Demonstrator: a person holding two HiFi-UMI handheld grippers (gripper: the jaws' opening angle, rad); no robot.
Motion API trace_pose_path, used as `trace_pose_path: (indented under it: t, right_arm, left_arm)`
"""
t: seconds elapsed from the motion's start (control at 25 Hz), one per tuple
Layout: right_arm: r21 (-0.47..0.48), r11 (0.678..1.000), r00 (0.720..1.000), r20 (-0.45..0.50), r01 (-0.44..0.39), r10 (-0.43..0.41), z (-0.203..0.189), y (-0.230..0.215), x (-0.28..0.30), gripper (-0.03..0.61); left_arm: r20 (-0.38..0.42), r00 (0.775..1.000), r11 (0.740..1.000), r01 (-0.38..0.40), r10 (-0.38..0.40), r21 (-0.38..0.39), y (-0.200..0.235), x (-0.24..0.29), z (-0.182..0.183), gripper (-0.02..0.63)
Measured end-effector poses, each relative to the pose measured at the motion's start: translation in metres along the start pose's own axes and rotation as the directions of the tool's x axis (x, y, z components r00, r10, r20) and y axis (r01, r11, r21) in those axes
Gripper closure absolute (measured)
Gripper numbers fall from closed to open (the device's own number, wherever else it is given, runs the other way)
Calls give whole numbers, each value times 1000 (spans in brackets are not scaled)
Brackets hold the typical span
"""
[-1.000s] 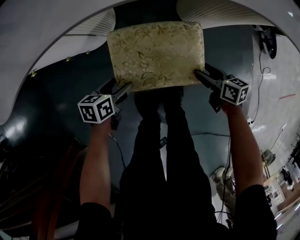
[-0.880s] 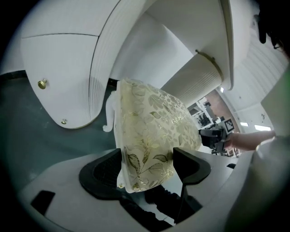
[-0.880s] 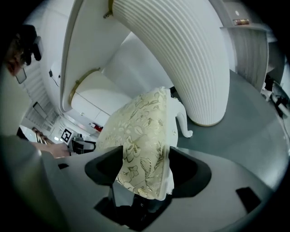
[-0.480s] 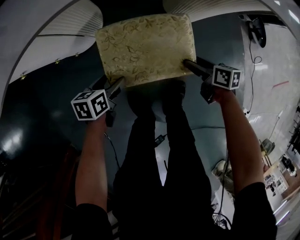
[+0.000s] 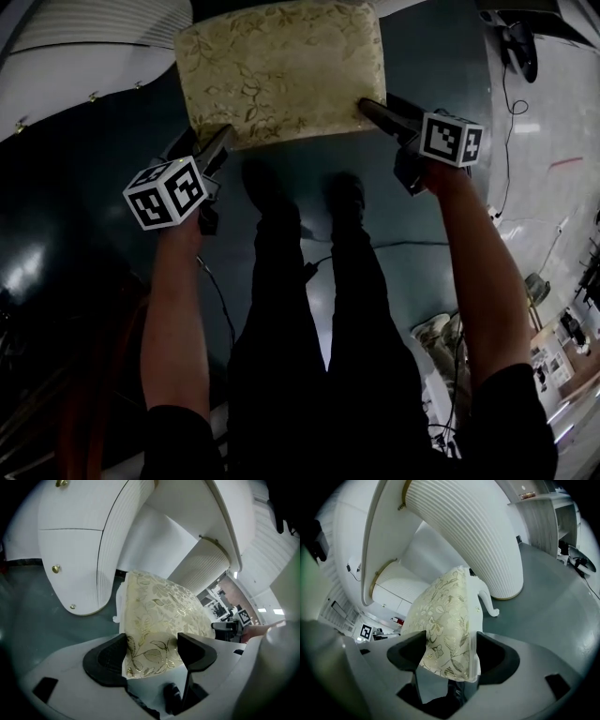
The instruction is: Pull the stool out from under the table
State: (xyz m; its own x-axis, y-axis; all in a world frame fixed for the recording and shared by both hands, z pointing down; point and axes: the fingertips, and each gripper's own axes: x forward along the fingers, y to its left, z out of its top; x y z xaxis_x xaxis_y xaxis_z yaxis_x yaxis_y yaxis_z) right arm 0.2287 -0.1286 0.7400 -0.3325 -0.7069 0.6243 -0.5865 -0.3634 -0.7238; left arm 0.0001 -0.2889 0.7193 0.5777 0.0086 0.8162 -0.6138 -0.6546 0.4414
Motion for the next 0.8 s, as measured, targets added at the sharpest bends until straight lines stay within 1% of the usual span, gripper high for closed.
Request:
trace_pose_path:
  t: [0.2, 0.44, 0.6, 0.68, 0.8]
  right_arm:
    - [-52, 998, 999, -30, 30, -31, 6, -9, -5, 291]
    - [-45, 999, 994, -109, -2, -3, 7, -5, -3, 291]
    - [-31, 999, 991, -130, -6, 2, 9, -5, -5, 291]
    - [-41, 999, 990, -143, 1, -6, 5, -9, -9, 291]
    - [-52, 999, 982, -191, 4, -14, -15, -19, -29, 291]
  left_arm:
    - [-26, 1000, 1000, 15, -15, -17, -6, 3, -7, 275]
    - [-77, 997, 999, -8, 5, -39, -7, 2, -11, 275]
    - [-96, 995, 998, -5, -1, -61, -10, 3, -12, 275]
    - [-107, 994, 997, -8, 0, -76, -16, 4, -21, 275]
    - [-126, 992, 994, -14, 0, -106, -37, 0, -50, 275]
